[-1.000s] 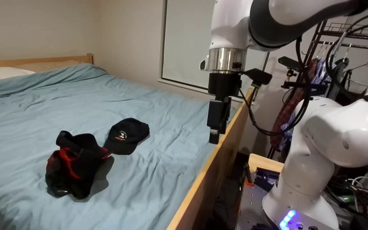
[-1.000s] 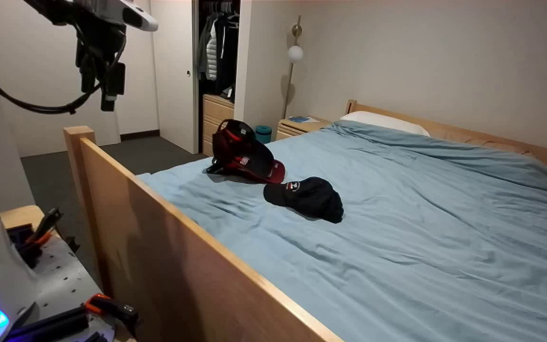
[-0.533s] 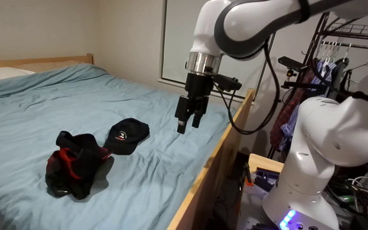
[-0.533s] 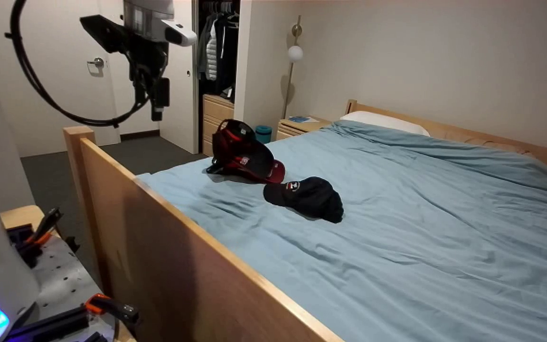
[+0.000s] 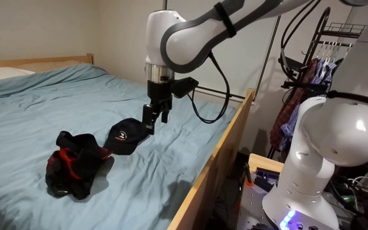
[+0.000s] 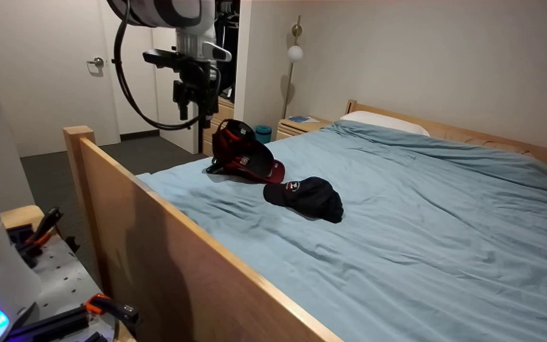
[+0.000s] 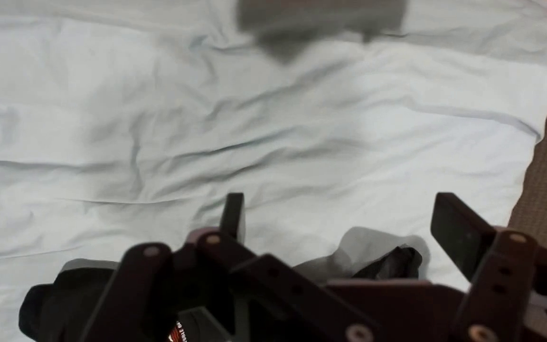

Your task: Turn the cap upside down

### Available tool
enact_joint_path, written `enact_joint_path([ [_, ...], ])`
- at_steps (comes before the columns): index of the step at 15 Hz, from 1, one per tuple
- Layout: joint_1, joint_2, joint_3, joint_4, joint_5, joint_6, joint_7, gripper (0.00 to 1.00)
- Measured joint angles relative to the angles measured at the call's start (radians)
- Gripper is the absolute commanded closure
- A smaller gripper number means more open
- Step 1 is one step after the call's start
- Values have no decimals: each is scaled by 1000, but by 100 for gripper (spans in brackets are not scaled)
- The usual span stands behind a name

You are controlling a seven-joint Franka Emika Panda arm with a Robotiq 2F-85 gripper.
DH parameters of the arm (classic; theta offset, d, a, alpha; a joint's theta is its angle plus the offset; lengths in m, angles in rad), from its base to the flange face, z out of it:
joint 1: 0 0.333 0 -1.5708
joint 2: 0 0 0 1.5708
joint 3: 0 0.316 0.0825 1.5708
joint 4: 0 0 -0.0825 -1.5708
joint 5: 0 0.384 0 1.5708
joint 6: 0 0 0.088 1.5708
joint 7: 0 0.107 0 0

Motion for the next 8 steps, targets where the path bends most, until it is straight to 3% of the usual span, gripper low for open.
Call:
enact_joint_path([
  [4, -2, 57, -1, 46, -7, 0, 0, 0],
  [8, -5, 97, -1, 63, -181, 2, 180, 0],
])
